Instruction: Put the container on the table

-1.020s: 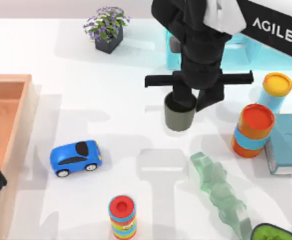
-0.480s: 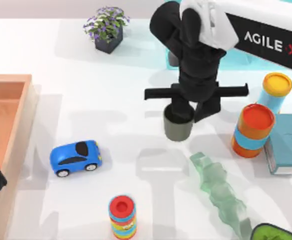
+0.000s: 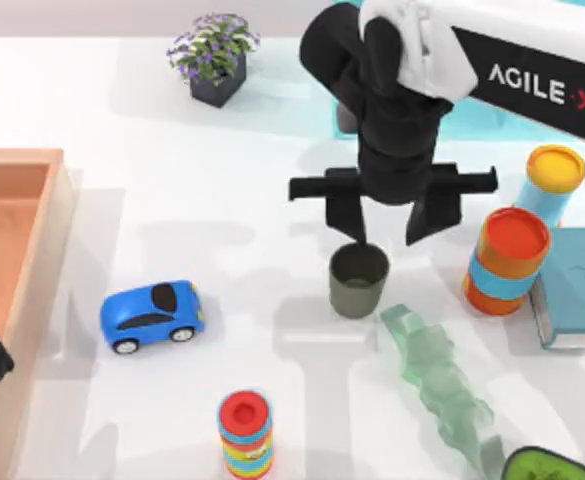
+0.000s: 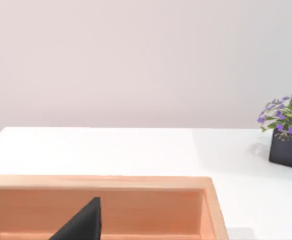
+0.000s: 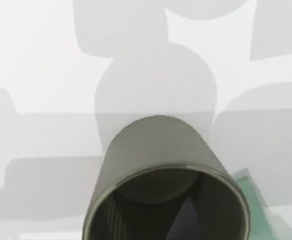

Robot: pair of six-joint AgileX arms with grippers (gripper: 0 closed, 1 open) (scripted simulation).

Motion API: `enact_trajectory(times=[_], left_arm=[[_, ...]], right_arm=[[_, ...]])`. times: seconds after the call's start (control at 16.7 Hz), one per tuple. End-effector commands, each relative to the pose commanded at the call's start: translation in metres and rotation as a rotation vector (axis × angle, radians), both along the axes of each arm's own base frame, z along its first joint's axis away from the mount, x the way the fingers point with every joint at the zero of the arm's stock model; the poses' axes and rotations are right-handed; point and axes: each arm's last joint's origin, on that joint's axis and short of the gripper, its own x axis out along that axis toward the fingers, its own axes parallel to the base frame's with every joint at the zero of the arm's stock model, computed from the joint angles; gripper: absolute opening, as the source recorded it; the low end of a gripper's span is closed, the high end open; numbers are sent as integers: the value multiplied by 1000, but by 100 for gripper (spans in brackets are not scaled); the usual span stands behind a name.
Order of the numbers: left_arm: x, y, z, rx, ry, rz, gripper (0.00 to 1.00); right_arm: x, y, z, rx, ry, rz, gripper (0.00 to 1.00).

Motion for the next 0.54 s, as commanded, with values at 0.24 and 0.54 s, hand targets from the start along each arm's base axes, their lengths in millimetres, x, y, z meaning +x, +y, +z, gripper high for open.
enact_trajectory(times=[0.24,0.54], left_arm=[[0,0,0,0,0,0,100],[0,0,0,0,0,0,100]], right_arm=[[0,0,0,0,0,0,100],[0,0,0,0,0,0,100]])
